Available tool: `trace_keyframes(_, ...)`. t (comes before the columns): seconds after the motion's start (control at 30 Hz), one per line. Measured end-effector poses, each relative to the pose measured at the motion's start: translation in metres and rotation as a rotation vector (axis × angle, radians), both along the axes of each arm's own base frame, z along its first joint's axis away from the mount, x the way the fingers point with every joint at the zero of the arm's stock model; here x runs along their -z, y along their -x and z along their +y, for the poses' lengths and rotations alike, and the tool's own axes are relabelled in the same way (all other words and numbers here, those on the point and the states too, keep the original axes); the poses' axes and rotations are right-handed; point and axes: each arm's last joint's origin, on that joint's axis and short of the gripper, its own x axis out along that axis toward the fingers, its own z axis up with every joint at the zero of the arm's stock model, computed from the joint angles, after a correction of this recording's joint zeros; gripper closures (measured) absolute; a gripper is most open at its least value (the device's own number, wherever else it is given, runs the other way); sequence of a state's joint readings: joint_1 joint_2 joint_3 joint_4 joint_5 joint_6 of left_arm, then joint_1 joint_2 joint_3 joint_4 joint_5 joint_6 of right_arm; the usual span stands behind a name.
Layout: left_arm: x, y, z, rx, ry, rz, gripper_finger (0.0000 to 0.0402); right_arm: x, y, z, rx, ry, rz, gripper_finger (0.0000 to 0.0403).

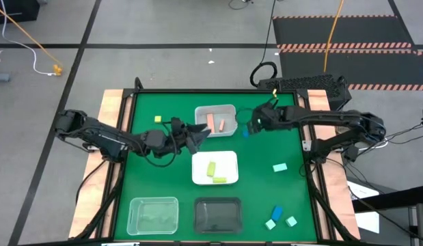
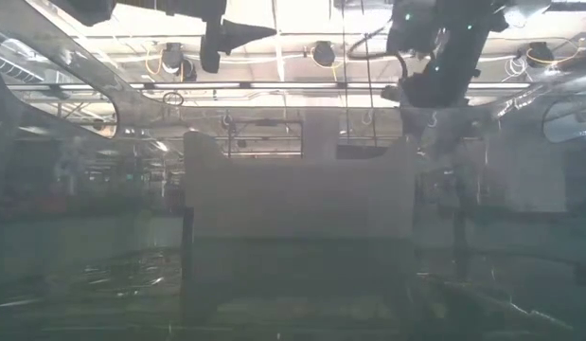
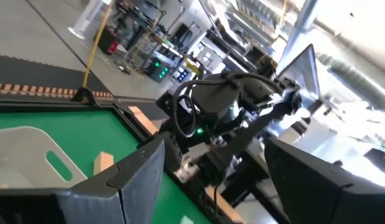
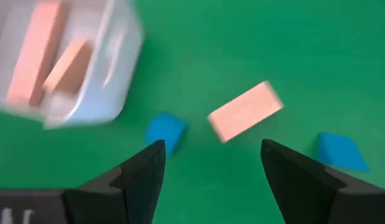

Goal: Sort & place blocks by color
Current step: Put the brown block into the gray bin

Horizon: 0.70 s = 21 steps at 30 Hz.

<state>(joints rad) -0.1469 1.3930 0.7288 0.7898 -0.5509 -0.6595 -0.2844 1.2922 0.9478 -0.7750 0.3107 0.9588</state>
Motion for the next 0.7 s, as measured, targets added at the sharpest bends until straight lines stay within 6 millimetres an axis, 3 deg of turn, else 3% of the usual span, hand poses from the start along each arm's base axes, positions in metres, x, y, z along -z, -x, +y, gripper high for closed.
trace_keyframes(0.3, 0.0, -0.001, 0.03, -0.094, 0.068, -0.035, 0.0124, 0.0, 0.017, -0.04, 0.232, -0.013, -0.021, 0.0148)
trace_keyframes(0.53, 0.0, 0.0, 0.053, -0.174, 0.042, -0.024, 0.0124, 0.002, 0.02, -0.049, 0.319, -0.014, -0.066, 0.0148)
trace_keyframes(0.7, -0.001, 0.002, 0.072, -0.25, -0.034, 0.013, 0.0123, 0.024, 0.019, -0.048, 0.426, -0.042, -0.164, 0.0148)
